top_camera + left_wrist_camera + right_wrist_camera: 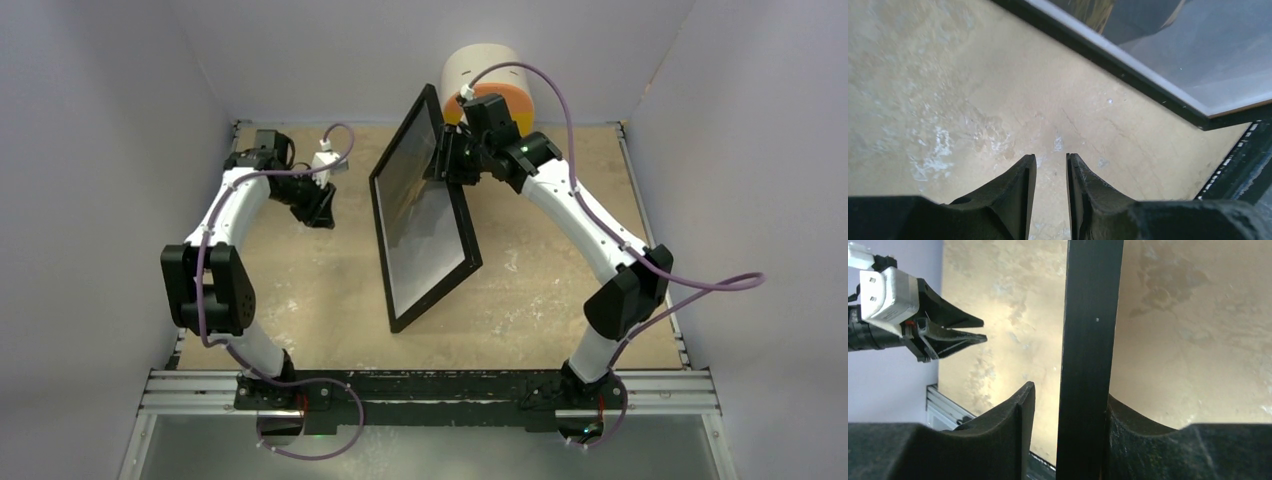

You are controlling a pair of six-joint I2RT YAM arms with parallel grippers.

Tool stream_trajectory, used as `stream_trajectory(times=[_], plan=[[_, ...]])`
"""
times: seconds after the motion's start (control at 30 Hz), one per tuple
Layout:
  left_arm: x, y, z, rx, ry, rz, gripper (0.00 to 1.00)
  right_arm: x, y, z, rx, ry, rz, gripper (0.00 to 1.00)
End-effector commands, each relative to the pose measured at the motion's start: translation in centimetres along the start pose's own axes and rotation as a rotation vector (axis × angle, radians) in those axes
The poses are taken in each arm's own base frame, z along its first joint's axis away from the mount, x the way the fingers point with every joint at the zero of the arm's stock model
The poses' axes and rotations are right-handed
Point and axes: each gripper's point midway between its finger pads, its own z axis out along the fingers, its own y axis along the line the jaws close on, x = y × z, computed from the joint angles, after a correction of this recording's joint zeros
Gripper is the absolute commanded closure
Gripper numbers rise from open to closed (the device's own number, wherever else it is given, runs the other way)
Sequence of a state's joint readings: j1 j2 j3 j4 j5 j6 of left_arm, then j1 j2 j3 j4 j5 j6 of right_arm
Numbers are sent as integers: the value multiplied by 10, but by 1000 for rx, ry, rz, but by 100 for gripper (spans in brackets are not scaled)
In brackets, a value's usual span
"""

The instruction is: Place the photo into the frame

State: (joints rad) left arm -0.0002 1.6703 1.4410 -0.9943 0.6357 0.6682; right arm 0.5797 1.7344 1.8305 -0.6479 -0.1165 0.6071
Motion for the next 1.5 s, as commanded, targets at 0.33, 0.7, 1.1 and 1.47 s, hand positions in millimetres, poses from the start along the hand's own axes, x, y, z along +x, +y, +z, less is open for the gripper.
stream_trajectory(times=[0.33,0.7,1.1,1.47], plan=[[81,33,35,-164,175,66,63,74,-54,-19,-45,84,93,56],[123,49,62,-198,272,23,63,126,-68,19,-157,159,228,55],[137,28,77,-89,269,-4,63,148,-85,55,-163,190,280,54],[157,17,60,-133,329,32,63,156,-112,92,-38,244,261,39]])
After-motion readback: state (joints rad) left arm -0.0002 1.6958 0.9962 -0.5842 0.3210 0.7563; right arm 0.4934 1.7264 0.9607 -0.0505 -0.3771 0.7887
